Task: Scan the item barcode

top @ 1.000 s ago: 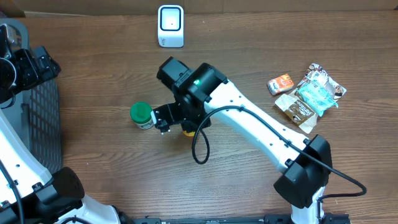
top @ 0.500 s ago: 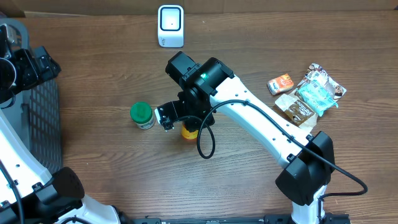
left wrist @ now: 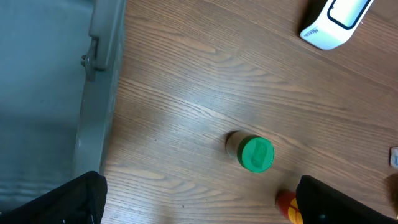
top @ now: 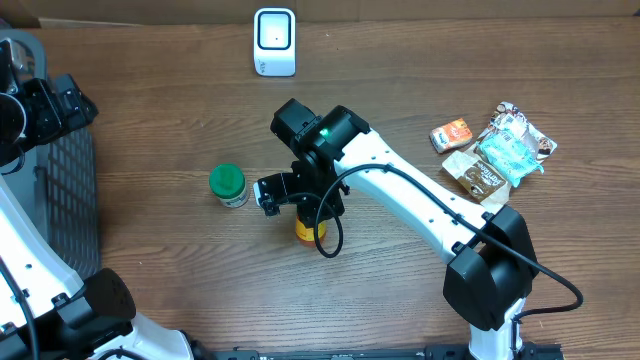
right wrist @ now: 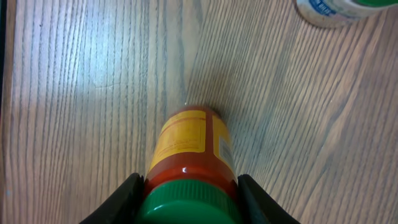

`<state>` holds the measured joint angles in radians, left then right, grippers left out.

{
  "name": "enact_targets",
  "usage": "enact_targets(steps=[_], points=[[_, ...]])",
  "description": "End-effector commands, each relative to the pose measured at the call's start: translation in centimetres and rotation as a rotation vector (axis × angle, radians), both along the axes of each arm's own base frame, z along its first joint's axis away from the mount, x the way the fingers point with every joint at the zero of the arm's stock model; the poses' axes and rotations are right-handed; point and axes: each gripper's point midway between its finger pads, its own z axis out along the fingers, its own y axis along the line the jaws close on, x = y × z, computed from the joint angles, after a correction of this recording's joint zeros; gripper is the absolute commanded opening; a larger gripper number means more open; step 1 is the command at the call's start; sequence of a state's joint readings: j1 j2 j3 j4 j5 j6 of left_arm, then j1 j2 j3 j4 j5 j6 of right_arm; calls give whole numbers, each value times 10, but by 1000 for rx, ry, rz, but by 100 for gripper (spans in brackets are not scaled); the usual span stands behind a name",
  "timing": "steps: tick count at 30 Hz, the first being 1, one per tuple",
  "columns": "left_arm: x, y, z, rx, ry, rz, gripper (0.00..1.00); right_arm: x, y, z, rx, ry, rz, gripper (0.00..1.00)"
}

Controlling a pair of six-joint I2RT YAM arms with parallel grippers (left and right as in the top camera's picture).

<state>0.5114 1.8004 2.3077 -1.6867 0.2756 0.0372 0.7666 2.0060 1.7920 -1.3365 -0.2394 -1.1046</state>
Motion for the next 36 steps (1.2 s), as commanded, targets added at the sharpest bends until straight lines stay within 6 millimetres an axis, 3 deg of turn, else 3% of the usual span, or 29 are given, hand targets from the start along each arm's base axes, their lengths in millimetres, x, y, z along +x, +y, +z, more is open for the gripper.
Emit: enact_targets(steps=[1,3,4,5,10,14,18,21,26,27,29,31,36], points=[[1,0,-3,2,7,-19,99,2,-3,-4,-12,-7,-8,47],[1,0,-3,2,7,-19,100,5,-3,-4,-14,-23,-9,85],[1,0,-3,2,7,-19,99,8,-3,-4,-20,-36,-11,99],[1,0,-3,2,7,-19,99,11,-4,-2,-28,-53,-13,100],[1,0,-3,2,7,-19,99,20,3,22,8,-97,-44,100],[1,0,-3,2,7,-19,99,32,14,61,79,-114,-246,100],[1,0,-3,2,7,-19,99,45,11,108,148,-49,-653,100],[1,0,-3,2,7,-19,100,49,-6,133,157,43,-953,100],[1,0,-3,2,7,-19,100,35,-29,125,49,184,-1152,100],[1,0,-3,2,7,-19,99,32,-29,122,36,215,-1177,98],[1,0,-3,2,7,-19,99,30,-27,115,17,253,-1227,82],[1,0,-3,2,7,-19,100,29,-24,108,6,259,-1266,76],[1,0,-3,2,7,-19,100,40,-32,84,-58,232,-1554,74]])
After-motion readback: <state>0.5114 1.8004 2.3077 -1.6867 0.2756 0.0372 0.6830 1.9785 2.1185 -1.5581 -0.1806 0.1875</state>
